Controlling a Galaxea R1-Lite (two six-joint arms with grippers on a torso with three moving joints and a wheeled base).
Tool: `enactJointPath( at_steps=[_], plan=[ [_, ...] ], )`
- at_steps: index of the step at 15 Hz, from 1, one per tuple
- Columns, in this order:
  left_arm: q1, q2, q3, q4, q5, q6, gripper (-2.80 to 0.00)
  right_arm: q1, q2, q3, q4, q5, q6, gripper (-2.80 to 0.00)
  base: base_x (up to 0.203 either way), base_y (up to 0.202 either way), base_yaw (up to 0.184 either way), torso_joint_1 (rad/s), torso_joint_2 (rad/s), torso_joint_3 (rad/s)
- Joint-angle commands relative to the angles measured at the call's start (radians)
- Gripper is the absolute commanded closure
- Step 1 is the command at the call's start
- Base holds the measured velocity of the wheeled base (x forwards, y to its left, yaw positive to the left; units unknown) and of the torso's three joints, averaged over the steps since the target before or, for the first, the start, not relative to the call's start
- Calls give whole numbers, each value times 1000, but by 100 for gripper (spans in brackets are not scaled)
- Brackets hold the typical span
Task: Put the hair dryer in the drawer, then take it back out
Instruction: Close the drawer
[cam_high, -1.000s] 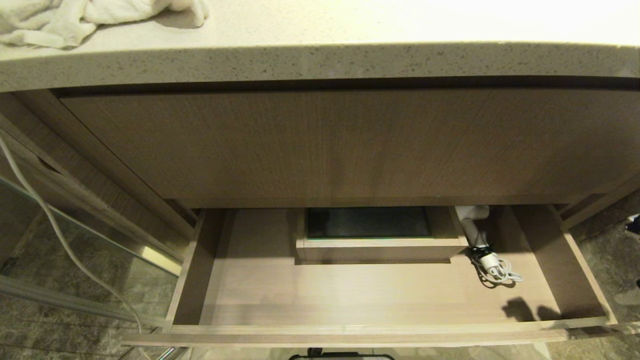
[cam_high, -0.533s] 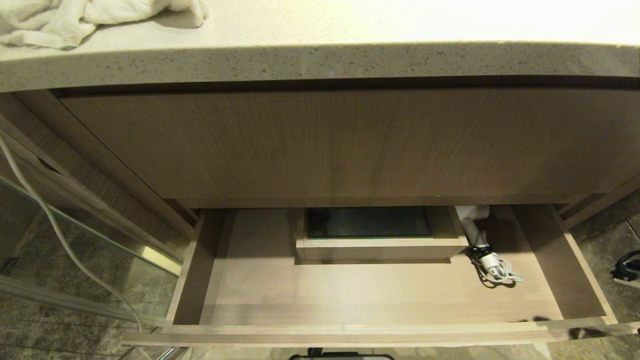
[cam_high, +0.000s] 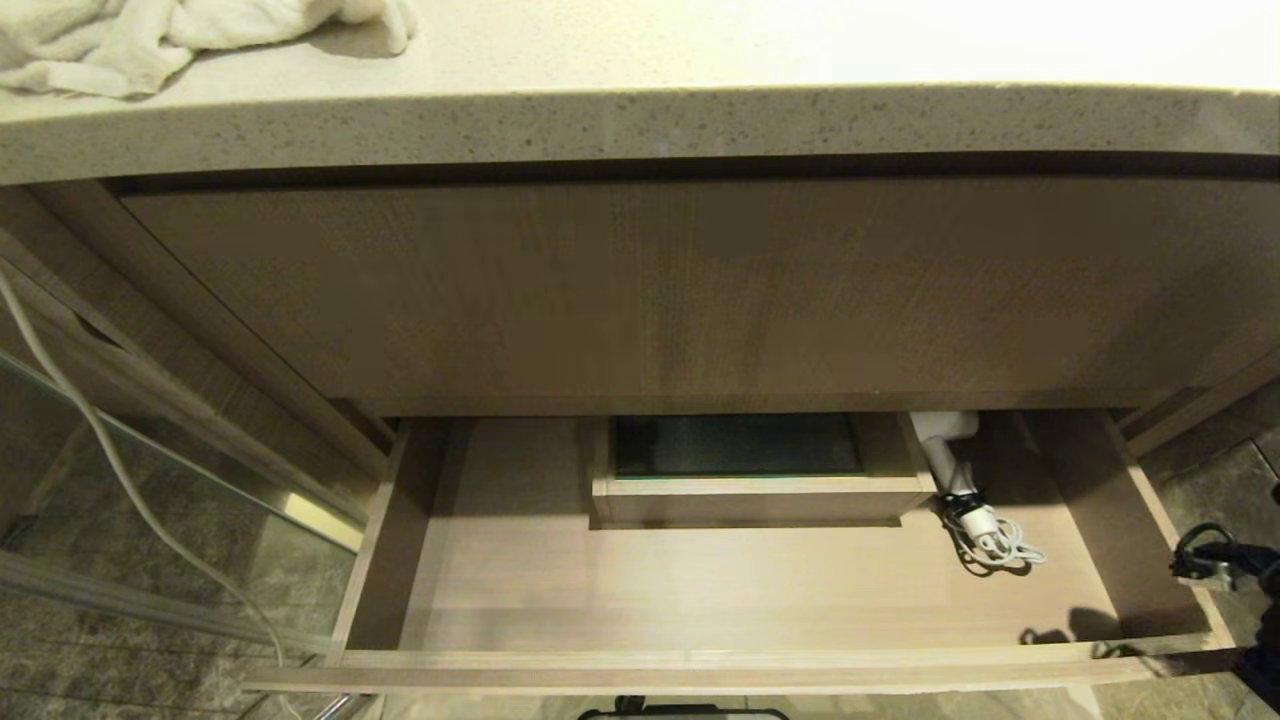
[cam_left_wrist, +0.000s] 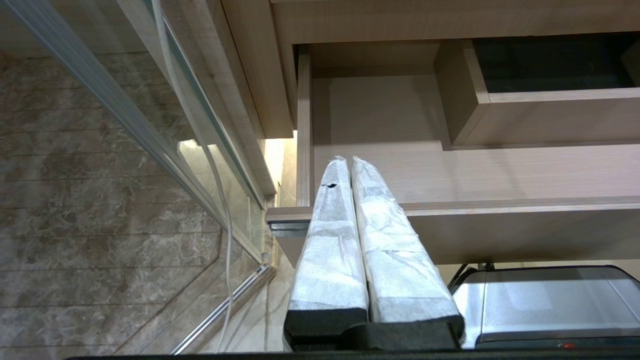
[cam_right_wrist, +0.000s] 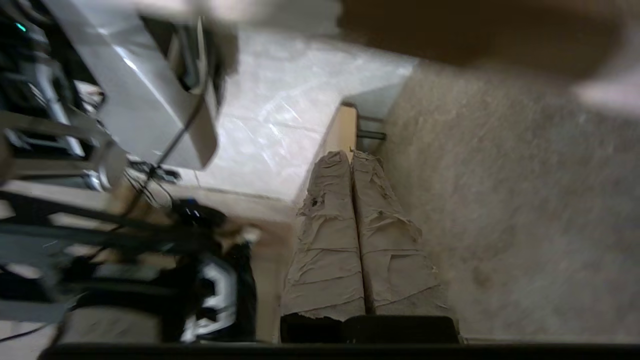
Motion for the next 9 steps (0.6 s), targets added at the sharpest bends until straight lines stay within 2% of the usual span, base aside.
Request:
enactJointPath(
  at_steps=[1, 5, 7, 9],
  plan=[
    [0, 1, 2, 0, 0, -1, 0, -1, 108, -18, -15, -8, -20, 0, 0, 0, 0, 0, 0, 0],
    [0, 1, 2, 0, 0, -1, 0, -6, 153, -59, -88, 6, -22, 0, 0, 0, 0, 0, 0, 0],
    [0, 1, 2, 0, 0, -1, 0, -21, 80, -83, -127, 76, -20, 0, 0, 0, 0, 0, 0, 0],
    [0, 1, 2, 0, 0, -1, 0, -34, 4, -68, -256, 200, -13, 0, 0, 0, 0, 0, 0, 0]
  ],
)
